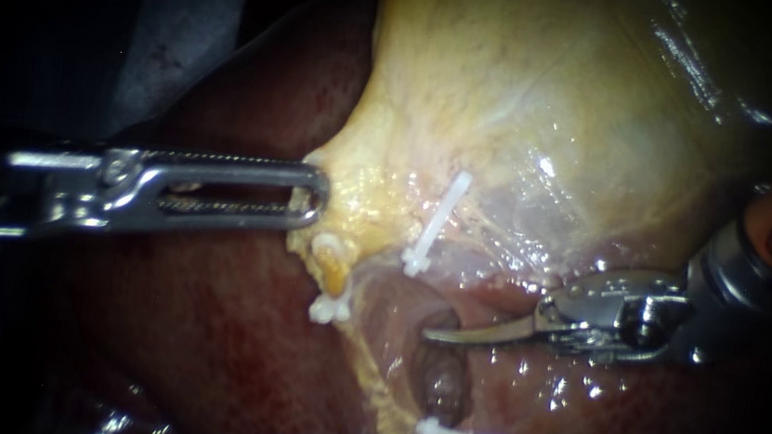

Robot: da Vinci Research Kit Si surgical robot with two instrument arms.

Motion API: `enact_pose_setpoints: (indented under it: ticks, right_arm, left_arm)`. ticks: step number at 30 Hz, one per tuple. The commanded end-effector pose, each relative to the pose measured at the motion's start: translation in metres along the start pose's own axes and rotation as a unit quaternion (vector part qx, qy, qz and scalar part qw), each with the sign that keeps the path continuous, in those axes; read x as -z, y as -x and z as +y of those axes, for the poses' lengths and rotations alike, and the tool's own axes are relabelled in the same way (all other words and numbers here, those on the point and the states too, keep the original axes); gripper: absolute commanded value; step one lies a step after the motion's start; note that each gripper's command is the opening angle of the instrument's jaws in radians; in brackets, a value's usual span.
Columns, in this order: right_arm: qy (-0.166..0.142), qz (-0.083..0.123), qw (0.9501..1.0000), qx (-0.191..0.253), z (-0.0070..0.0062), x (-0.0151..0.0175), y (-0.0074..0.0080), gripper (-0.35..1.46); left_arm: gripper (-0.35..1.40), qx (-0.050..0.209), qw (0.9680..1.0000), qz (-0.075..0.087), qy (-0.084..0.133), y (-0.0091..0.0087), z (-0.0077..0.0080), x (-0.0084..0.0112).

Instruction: Go back from the cut right tube

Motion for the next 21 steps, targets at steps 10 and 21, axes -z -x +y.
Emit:
enact_pose_setpoints:
  ticks: [10,21]
  right_arm:
    - [-0.001,0.001,1.0,0.0,0.0,0.0,0.0,-0.35]
    - [-0.011,0.026,0.9996,0.002,-0.0001,0.0,0.0,0.14]
  left_arm:
    - [-0.35,0.0,1.0,0.0,0.0,0.0,0.0,0.0]
    - [-0.35,0.0,1.0,0.0,0.0,0.0,0.0,0.0]
